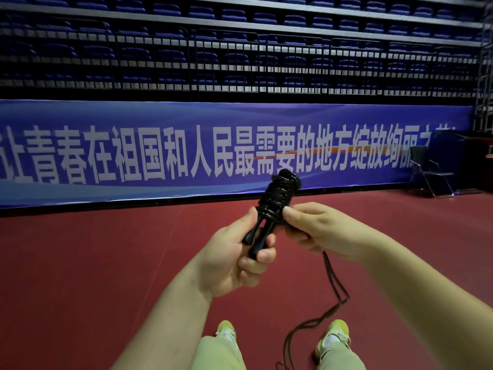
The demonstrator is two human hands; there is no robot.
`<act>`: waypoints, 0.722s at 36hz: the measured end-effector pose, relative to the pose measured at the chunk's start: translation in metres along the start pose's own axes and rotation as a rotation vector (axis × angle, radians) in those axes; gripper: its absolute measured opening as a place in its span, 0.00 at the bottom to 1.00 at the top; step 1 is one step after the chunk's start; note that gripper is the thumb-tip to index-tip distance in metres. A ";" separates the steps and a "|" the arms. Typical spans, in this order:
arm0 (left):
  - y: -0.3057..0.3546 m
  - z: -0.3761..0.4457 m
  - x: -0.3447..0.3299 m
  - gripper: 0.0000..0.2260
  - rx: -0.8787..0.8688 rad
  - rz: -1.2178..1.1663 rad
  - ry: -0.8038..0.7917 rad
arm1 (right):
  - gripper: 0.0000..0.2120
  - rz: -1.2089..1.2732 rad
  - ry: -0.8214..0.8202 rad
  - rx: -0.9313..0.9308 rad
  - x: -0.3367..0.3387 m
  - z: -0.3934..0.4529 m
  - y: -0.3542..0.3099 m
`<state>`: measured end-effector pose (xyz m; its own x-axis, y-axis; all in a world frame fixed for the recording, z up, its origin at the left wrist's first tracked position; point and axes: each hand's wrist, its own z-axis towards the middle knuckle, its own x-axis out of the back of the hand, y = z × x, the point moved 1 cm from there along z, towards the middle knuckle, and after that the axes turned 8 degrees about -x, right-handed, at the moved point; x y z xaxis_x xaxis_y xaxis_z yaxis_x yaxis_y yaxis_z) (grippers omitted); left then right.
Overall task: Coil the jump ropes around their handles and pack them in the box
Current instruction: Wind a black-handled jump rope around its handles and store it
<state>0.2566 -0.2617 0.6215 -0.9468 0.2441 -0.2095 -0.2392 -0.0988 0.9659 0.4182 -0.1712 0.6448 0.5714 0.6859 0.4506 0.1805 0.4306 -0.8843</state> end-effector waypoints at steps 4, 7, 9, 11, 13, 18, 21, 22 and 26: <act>-0.002 0.003 -0.005 0.22 -0.079 0.186 0.135 | 0.18 -0.064 0.135 0.010 -0.007 0.006 0.002; -0.002 0.005 -0.008 0.21 -0.116 0.377 0.262 | 0.20 -0.213 0.279 0.052 -0.013 0.013 0.006; -0.003 0.008 -0.009 0.21 -0.127 0.495 0.330 | 0.22 -0.272 0.362 0.054 -0.017 0.016 0.009; -0.005 0.012 -0.009 0.22 -0.150 0.616 0.388 | 0.23 -0.273 0.429 0.047 -0.022 0.018 0.011; -0.007 0.014 -0.004 0.22 -0.172 0.701 0.418 | 0.24 -0.270 0.495 0.050 -0.028 0.020 0.013; -0.006 0.011 0.007 0.22 -0.133 0.619 0.373 | 0.19 -0.070 0.363 0.016 -0.032 0.017 0.020; -0.008 0.006 0.011 0.23 -0.051 0.343 0.288 | 0.14 0.011 0.252 0.016 -0.031 0.009 0.018; -0.011 0.005 0.012 0.24 -0.036 0.280 0.265 | 0.13 -0.045 0.277 0.033 -0.031 0.009 0.017; -0.018 0.007 0.007 0.25 -0.005 0.138 0.187 | 0.14 -0.204 0.448 0.110 -0.033 0.015 0.018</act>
<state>0.2554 -0.2513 0.6038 -0.9939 0.0452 -0.1009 -0.1058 -0.1237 0.9867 0.3903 -0.1776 0.6158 0.8249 0.2725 0.4952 0.2529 0.6055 -0.7546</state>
